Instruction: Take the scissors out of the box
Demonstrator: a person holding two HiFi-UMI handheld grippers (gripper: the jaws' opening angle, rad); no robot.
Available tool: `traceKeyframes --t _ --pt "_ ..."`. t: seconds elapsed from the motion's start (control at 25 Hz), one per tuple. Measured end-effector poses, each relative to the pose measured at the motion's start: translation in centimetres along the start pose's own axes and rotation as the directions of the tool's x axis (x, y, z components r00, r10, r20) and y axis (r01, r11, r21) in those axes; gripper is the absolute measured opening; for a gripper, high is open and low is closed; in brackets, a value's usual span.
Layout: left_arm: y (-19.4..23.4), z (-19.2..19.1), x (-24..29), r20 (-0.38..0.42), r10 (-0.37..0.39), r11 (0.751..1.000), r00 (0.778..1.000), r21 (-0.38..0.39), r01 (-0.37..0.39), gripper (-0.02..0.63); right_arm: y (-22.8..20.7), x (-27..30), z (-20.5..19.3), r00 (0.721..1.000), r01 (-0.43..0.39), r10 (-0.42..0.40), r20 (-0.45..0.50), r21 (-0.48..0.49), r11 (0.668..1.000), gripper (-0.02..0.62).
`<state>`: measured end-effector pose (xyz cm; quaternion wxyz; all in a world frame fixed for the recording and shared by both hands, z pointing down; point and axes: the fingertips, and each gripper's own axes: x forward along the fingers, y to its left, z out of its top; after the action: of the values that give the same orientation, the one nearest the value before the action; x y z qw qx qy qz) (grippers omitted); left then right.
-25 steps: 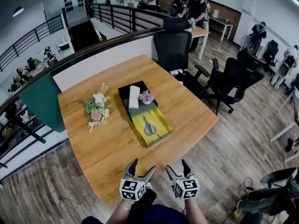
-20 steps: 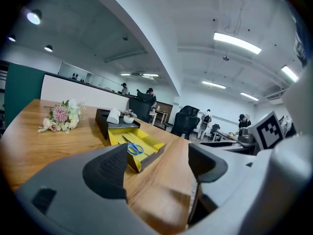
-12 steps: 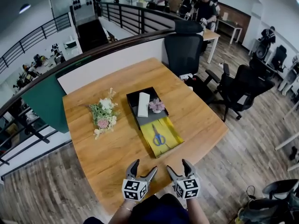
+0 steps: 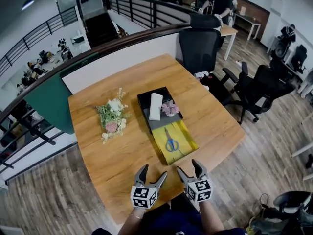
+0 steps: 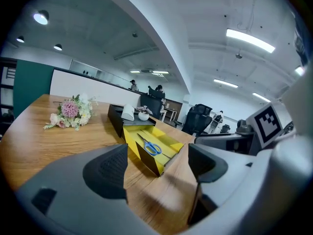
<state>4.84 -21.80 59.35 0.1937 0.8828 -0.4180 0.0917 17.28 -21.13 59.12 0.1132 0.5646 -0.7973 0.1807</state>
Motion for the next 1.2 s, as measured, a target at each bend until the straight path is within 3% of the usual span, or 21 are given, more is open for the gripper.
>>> traceKeyframes --t 0.24,0.4,0.64,0.76,0.88,1.2 --pt "1.5 0.6 0.3 0.001 0.083 0.996 0.997 -0.029 -0.083 0.387 -1.6 3.8 2.1 0.998 -0.024 0.022 -0.051 -0.043 0.999 0.296" --pt "3.2 1.1 -0.2 0.013 0.16 0.986 0.987 -0.044 -0.16 0.387 -1.5 6.6 2.7 0.991 -0.084 0.076 -0.106 -0.078 0.993 0.253" --pt "5.3 1.9 -1.5 0.035 0.277 0.959 0.96 -0.081 -0.273 0.387 -2.4 11.2 1.7 0.952 -0.129 0.091 -0.292 -0.113 0.985 0.265" --pt "6.4 2.0 -2.5 0.041 0.33 0.941 0.943 -0.098 -0.325 0.387 -2.4 13.4 1.1 0.923 -0.159 0.116 -0.367 -0.088 0.983 0.31" --pt "7.2 2.2 -3.1 0.047 0.371 0.925 0.927 -0.112 -0.364 0.387 -2.4 14.9 0.0 0.886 -0.174 0.119 -0.447 -0.082 0.981 0.31" --pt "9.1 1.8 -4.6 0.046 0.45 0.886 0.892 -0.145 -0.44 0.387 -3.2 17.2 -3.9 0.776 -0.148 0.059 -0.629 -0.091 0.985 0.37"
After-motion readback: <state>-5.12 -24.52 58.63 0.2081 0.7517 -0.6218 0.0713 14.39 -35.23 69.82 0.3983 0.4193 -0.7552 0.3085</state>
